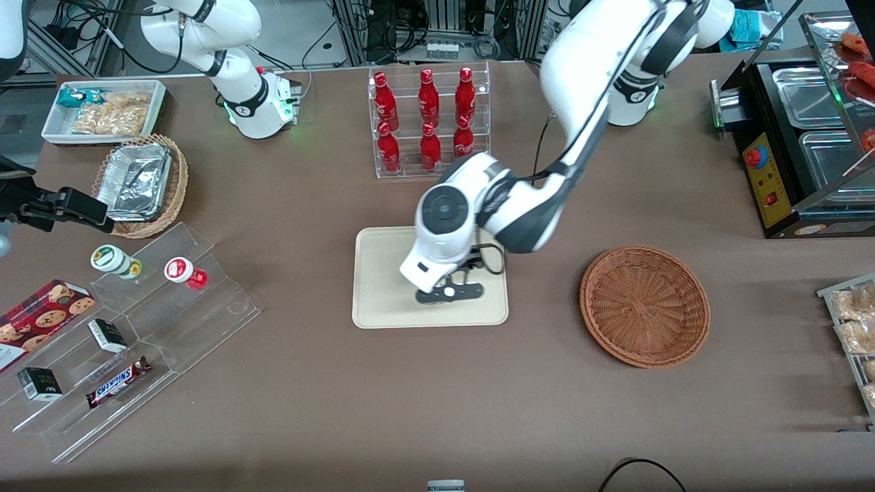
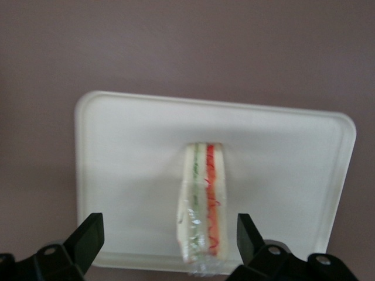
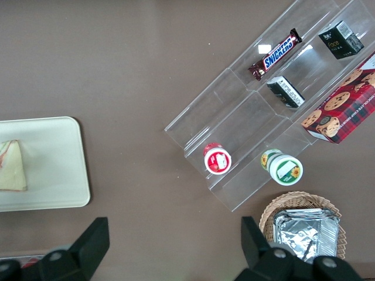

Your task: Place sandwich from basket to tray

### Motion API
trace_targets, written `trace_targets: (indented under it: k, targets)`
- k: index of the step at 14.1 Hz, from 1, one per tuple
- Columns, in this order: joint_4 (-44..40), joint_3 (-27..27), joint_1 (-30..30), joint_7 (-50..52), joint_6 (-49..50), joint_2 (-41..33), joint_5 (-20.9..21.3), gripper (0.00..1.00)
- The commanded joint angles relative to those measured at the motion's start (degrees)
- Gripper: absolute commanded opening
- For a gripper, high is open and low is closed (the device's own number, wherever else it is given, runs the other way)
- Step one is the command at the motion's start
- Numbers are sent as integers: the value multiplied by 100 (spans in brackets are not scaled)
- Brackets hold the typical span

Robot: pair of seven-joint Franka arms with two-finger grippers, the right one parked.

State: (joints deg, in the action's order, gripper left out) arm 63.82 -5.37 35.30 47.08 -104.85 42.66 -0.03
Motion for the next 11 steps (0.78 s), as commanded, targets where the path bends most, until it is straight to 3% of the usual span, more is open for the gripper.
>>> trace_targets:
  k: [1, 3, 7, 11]
  targets:
    - [585, -43, -662, -635, 533, -826, 4, 100]
    - [1427, -43, -1076, -1356, 579, -1555, -49, 100]
    - [2624, -34, -1700, -1832, 763, -2865, -14, 100]
    - [2961, -34, -2430, -2746, 1544, -3685, -23, 100]
